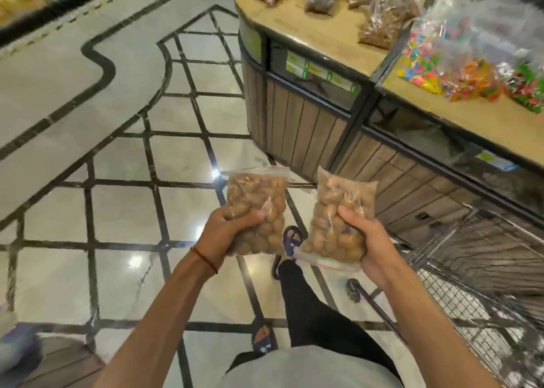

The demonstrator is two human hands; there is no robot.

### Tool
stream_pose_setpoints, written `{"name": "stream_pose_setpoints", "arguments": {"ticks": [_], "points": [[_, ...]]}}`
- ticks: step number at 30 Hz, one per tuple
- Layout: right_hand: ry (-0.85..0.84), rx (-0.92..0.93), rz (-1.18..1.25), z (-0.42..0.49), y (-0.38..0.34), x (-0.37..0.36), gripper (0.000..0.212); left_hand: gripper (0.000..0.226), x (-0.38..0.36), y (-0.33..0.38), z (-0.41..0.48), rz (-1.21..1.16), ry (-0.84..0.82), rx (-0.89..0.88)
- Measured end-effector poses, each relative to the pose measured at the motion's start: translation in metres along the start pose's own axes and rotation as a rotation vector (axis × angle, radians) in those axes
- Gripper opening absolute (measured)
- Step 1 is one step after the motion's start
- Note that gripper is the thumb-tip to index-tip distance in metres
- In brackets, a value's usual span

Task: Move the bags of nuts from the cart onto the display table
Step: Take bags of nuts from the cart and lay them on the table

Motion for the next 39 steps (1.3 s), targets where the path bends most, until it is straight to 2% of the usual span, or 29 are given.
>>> {"name": "stream_pose_setpoints", "arguments": {"ticks": [5, 10, 14, 19, 23, 26, 28, 31, 34, 35, 37, 39], "points": [[0.025, -0.001, -0.005, 0.079, -0.039, -0.02, 0.055, 0.068, 0.006, 0.043, 0.081, -0.021, -0.022, 0.009], [0.014, 0.009, -0.049, 0.169, -0.099, -0.035, 0.049, 0.039, 0.0, 0.096, 0.179, -0.032, -0.018, 0.051], [0.027, 0.046, -0.069, 0.233, -0.154, -0.039, 0.055, 0.062, -0.014, 0.141, 0.255, -0.02, -0.022, 0.054], [0.09, 0.092, -0.032, 0.295, -0.217, -0.042, 0.061, 0.048, -0.034, 0.192, 0.336, -0.054, -0.068, 0.043], [0.149, 0.131, 0.013, 0.329, -0.265, -0.052, 0.048, 0.045, -0.05, 0.234, 0.403, -0.061, -0.141, 0.074], [0.207, 0.186, 0.025, 0.353, -0.3, -0.066, 0.023, 0.051, -0.06, 0.264, 0.463, -0.026, -0.221, 0.048], [0.251, 0.209, 0.046, 0.369, -0.317, -0.074, 0.015, 0.048, -0.07, 0.285, 0.5, 0.016, -0.285, 0.049], [0.336, 0.237, 0.116, 0.394, -0.34, -0.088, 0.024, 0.02, -0.086, 0.321, 0.548, 0.052, -0.376, 0.08], [0.443, 0.239, 0.181, 0.416, -0.355, -0.098, 0.036, 0.032, -0.1, 0.349, 0.591, 0.065, -0.49, 0.102], [0.454, 0.26, 0.194, 0.422, -0.36, -0.101, 0.041, 0.028, -0.105, 0.36, 0.603, 0.083, -0.511, 0.101], [0.468, 0.306, 0.189, 0.432, -0.369, -0.107, 0.06, 0.004, -0.117, 0.378, 0.628, 0.145, -0.544, 0.078], [0.492, 0.336, 0.202, 0.439, -0.376, -0.111, 0.081, 0.015, -0.132, 0.391, 0.65, 0.186, -0.555, 0.056]]}}
Point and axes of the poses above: each hand's wrist, its own z-axis towards the middle knuckle, its own x-axis out of the back of the hand, y = z × x, the point moved 5 cm from there along z, towards the middle knuckle
